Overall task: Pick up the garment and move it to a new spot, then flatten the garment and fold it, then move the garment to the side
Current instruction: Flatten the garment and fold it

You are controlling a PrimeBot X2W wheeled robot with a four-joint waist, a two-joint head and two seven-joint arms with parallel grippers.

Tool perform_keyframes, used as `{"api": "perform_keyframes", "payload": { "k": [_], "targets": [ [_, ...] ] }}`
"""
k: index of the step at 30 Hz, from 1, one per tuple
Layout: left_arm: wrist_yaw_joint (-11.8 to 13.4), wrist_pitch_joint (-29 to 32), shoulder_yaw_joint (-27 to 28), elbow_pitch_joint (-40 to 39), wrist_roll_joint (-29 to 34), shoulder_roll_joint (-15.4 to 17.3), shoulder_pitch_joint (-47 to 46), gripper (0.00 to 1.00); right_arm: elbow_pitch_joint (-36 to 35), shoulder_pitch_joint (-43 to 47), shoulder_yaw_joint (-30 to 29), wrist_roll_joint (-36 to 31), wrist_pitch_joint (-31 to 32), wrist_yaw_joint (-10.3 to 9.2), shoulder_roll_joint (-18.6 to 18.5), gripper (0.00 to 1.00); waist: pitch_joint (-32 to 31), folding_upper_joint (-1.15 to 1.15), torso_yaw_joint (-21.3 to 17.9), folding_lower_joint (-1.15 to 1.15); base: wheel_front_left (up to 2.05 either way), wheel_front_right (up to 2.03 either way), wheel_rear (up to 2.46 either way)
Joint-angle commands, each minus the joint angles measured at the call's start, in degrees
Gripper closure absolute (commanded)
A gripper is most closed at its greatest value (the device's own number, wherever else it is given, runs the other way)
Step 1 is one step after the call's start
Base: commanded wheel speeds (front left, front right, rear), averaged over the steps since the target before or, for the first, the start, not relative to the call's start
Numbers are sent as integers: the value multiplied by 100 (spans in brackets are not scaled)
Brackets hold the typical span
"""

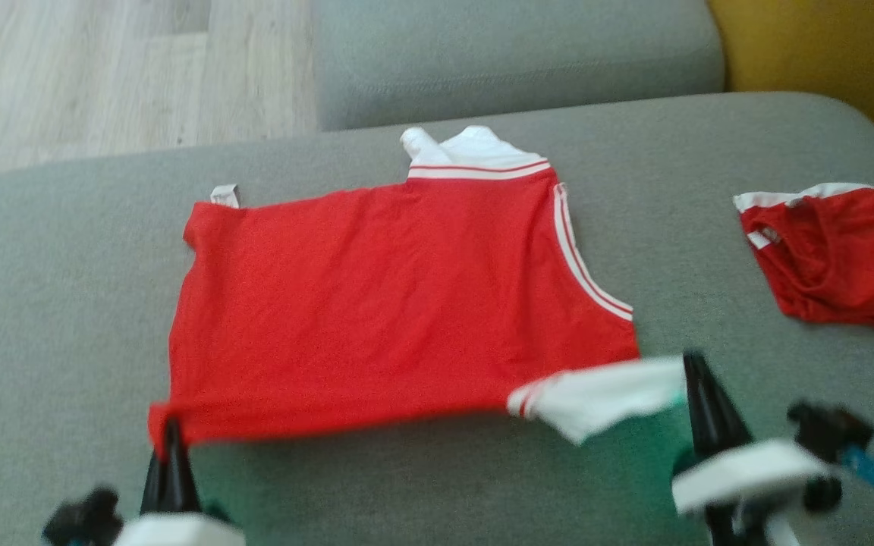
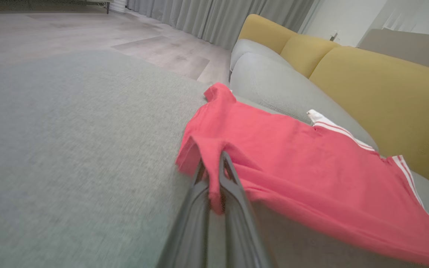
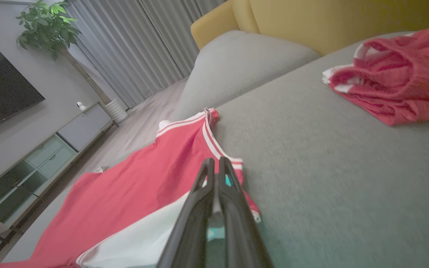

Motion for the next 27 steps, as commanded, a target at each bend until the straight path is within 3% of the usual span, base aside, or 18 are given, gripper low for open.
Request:
{"api": "perform_keyframes", "payload": {
  "k": [1, 6, 20, 21, 22, 23, 24, 27],
  "targets": [
    [-35, -31, 118, -148, 1, 77, -316, 100, -175, -429, 101, -46, 8, -4, -15, 100, 77, 0, 57, 0, 0, 0, 0],
    [-19, -31, -107, 98, 170, 77, -950, 100, 100, -1242, 85, -227, 47, -4, 31, 100, 464, 0, 200, 0, 0, 0, 0],
    [391, -31, -154, 945, 99, 76, -2308, 100, 1791, -3117, 136, -816, -203, -4, 113, 100, 1019, 0, 410, 0, 0, 0, 0],
    [407, -31, -169, 1022, 146, 76, -2374, 90, 1933, -3224, 137, -855, -235, -4, 127, 100, 1018, 0, 414, 0, 0, 0, 0],
    [416, -31, -190, 1106, 238, 76, -2433, 66, 2067, -3328, 108, -908, -282, -4, 140, 100, 1015, 0, 413, 0, 0, 0, 0],
    [413, -31, -204, 1214, 320, 76, -2480, 25, 2215, -3419, 92, -1014, -321, -4, 150, 66, 1003, 0, 410, 0, 0, 0, 0],
    [415, -31, -183, 1303, 358, 76, -2526, 0, 2367, -3497, 77, -1113, -352, -4, 160, 0, 987, 0, 411, 0, 0, 0, 0],
    [462, -31, -71, 1317, 632, 81, -2570, 0, 2681, -3670, -85, -1369, -453, -4, 181, 0, 921, 0, 416, 0, 0, 0, 0]
  ]
}}
